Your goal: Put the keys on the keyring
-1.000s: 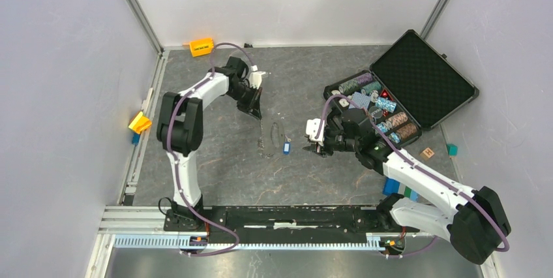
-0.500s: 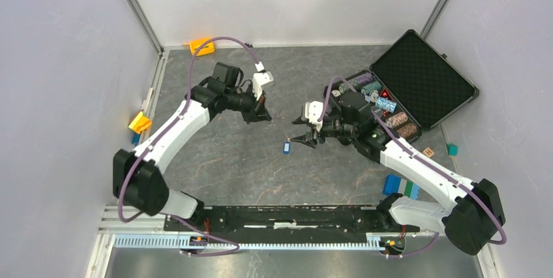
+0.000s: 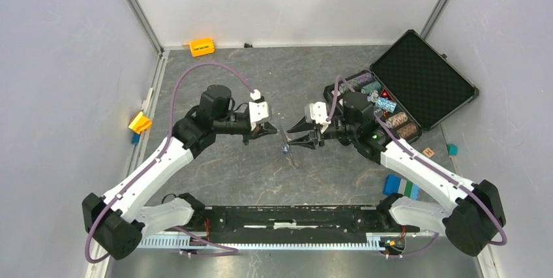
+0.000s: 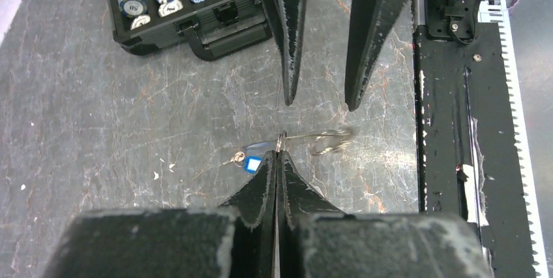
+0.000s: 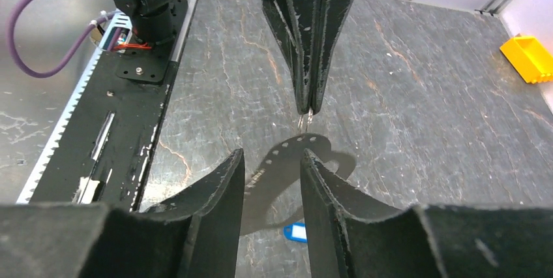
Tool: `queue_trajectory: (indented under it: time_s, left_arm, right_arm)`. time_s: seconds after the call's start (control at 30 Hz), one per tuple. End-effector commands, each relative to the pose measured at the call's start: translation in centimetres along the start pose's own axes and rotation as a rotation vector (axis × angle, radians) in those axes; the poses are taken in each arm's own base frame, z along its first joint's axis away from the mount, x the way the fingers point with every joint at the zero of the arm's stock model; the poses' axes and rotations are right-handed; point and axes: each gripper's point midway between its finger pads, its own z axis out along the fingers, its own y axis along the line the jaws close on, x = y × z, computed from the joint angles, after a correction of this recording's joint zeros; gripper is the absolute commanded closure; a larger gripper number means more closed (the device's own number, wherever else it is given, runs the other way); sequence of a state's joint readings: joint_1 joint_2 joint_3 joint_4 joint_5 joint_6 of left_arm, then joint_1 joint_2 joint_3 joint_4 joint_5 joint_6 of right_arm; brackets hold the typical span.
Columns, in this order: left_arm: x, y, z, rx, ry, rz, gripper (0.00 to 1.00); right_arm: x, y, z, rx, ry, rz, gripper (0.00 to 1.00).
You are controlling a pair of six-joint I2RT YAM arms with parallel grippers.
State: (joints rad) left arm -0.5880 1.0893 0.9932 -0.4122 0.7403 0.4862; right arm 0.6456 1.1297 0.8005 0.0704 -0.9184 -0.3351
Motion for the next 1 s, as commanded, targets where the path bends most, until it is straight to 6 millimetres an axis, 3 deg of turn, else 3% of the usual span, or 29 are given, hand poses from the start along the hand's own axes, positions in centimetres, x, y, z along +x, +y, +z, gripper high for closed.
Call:
queue_trajectory:
  time_s: [0.0,0.3,0.97]
  left_arm:
    - [-2.3,-0.7,-0.2,0.010,-0.117,0.157,0.98]
    - [-2.4,-2.3,0.6,0.080,-0.155,0.147,0.98]
    - [-1.4,-2.1,1.7,0.059,-0.120,0.141,0.98]
  right_arm:
    - [-1.8,0.6,-0.2,-0.027,-0.068,-0.033,0.59]
    - [-1.3,-0.1,0.4,-0.019,-0.061,0.006,0.65]
    - [-0.3,-0.7,0.8,-0.002,-0.040,0.046,0.80]
